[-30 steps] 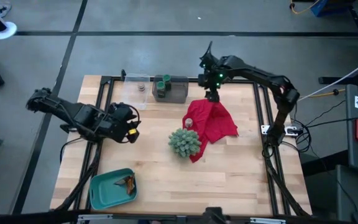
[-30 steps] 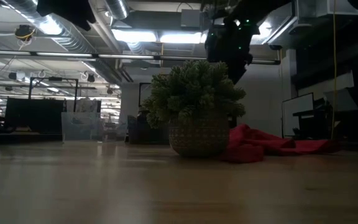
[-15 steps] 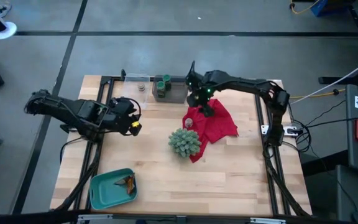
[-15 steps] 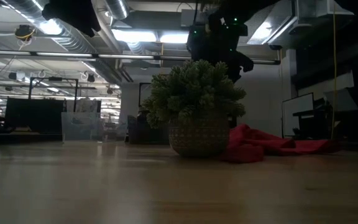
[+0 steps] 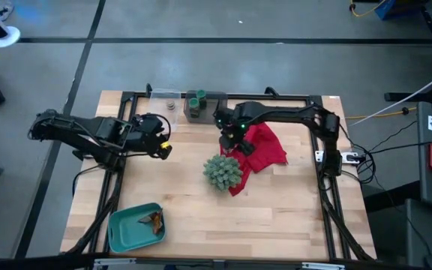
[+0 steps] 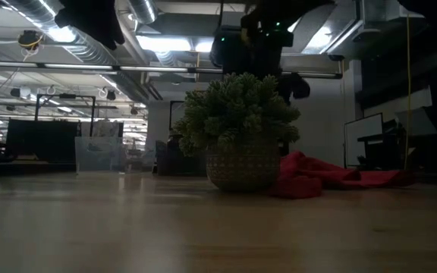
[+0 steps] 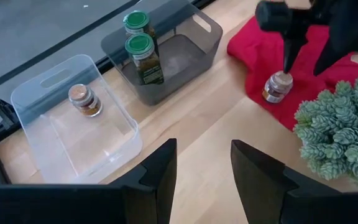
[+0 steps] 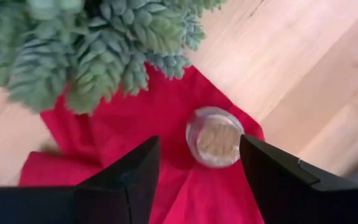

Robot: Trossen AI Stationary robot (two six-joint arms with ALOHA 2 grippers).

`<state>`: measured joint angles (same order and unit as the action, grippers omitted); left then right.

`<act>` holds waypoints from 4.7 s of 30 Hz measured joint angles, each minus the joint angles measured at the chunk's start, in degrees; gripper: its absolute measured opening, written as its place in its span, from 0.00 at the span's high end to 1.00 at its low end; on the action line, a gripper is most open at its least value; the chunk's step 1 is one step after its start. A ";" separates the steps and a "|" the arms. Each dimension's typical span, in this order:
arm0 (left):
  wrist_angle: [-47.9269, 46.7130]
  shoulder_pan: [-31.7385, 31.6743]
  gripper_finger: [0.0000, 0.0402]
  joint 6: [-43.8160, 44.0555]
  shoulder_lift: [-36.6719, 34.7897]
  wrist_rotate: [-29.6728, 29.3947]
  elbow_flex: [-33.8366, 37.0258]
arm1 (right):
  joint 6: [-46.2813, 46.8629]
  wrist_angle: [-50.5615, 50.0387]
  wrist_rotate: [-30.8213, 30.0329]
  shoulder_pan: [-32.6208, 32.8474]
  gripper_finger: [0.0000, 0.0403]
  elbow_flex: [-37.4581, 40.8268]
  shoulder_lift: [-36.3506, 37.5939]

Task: Sort spices by type
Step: Put the brown spice bottle into the transparent bin

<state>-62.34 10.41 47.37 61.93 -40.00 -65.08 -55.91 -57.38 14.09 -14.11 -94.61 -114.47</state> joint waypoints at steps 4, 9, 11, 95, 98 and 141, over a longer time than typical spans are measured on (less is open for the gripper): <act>0.01 -0.08 0.66 0.08 0.00 0.02 0.01 | -0.08 1.67 -1.06 0.68 0.45 0.00 -1.69; 0.03 -0.02 0.66 0.13 0.00 0.05 0.01 | -0.08 2.68 -2.53 0.66 0.45 0.00 -2.73; 0.00 -0.02 0.66 0.13 0.00 0.08 0.02 | -0.07 2.58 -2.81 0.64 0.45 0.00 -3.35; 11.51 -20.45 0.40 -58.56 11.56 4.32 0.04 | 13.47 47.56 -9.82 0.64 0.55 -8.20 -5.51; 13.10 -21.44 0.40 -58.71 11.52 8.59 0.02 | 13.69 48.36 -8.96 0.64 0.55 -8.20 -5.51; 12.64 -26.79 0.56 -57.27 11.52 11.85 0.04 | 15.64 51.89 -21.31 0.70 0.35 -8.15 -5.05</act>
<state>-49.70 -16.38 -9.90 73.45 -28.15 -65.04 -40.27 -5.49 -7.23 -13.41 -102.76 -119.52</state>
